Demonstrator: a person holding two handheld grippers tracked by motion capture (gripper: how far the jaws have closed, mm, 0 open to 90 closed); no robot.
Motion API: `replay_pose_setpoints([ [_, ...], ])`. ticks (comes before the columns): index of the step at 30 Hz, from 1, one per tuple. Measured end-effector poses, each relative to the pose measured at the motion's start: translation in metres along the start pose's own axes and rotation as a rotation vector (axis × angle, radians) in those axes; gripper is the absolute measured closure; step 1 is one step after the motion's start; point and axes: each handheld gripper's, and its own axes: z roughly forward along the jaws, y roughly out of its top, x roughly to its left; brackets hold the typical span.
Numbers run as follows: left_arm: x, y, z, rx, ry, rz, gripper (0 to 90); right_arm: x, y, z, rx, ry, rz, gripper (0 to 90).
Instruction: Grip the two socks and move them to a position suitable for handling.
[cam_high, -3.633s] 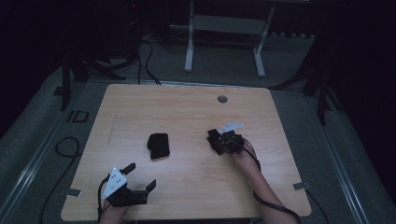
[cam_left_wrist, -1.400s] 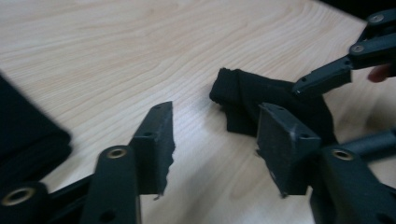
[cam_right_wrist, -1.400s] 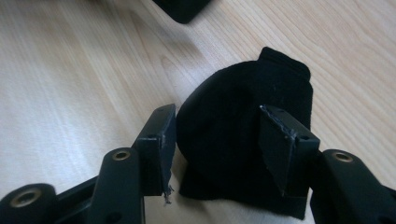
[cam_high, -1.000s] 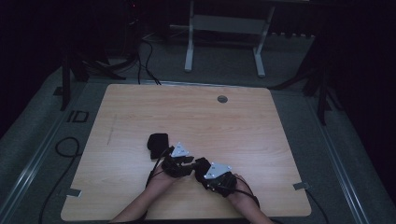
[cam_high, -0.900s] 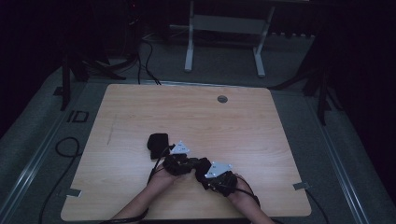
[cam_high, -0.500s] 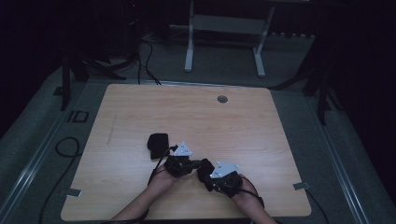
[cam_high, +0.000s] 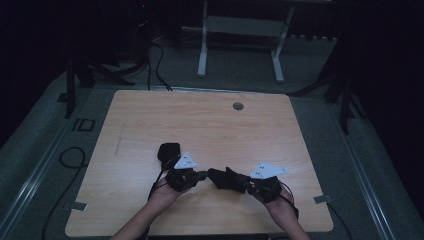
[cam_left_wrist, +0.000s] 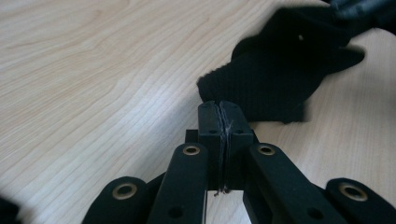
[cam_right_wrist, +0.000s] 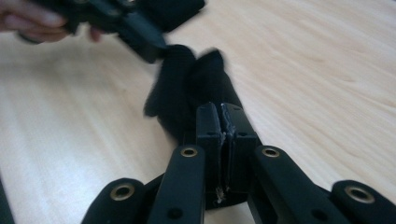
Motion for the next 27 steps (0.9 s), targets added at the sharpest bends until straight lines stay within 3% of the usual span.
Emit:
replay_pose_setpoints([
  [3,0.001,-0.004,-0.011,0.0,-0.014,-0.018,89.1,-0.008,-0.002,-0.007,-0.016,-0.015,0.031,86.4],
  [8,0.002,-0.013,-0.03,0.022,-0.017,-0.014,89.1,-0.018,-0.006,-0.016,-0.031,-0.048,0.068,86.3],
  [13,0.003,-0.024,-0.049,0.059,-0.023,-0.017,89.0,-0.029,-0.013,-0.023,-0.044,-0.027,0.136,86.2],
  [18,0.007,-0.038,-0.062,0.105,-0.074,-0.061,88.9,-0.036,-0.025,-0.028,-0.029,0.022,0.195,86.0],
  [21,0.007,-0.044,-0.06,0.123,-0.072,-0.06,88.8,-0.035,-0.033,-0.027,-0.02,0.043,0.207,85.9],
  [26,0.007,-0.047,-0.042,0.168,-0.048,-0.047,88.6,-0.033,-0.047,-0.012,0.046,0.039,0.222,85.0],
  [27,0.006,-0.047,-0.039,0.184,-0.022,-0.034,88.3,-0.034,-0.049,-0.009,0.058,0.037,0.221,83.8],
])
